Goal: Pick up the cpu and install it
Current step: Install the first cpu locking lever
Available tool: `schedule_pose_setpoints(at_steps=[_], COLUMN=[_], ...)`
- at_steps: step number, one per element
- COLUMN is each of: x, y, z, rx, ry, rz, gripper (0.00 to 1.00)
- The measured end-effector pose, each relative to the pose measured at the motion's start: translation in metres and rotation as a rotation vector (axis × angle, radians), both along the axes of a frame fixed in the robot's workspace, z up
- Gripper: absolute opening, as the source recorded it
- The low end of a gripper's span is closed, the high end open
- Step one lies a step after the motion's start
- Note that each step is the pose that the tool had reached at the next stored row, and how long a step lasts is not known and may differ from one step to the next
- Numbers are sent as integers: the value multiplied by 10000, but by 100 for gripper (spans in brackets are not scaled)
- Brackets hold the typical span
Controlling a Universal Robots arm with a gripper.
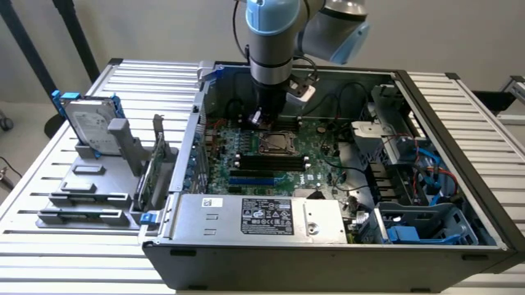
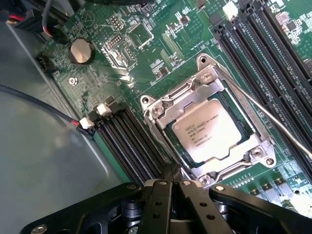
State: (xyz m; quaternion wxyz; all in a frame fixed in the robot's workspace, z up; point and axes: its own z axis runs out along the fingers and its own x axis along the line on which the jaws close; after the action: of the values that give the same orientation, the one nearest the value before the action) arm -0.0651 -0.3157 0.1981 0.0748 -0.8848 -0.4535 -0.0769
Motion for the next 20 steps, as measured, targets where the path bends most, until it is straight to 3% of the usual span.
schedule_pose_setpoints(at_steps=[12, 20], x=[145, 273], y=[0, 0], z=[0, 0], rx=[-38, -60], ry=[242, 442], rz=[-44, -64], gripper=[11, 11])
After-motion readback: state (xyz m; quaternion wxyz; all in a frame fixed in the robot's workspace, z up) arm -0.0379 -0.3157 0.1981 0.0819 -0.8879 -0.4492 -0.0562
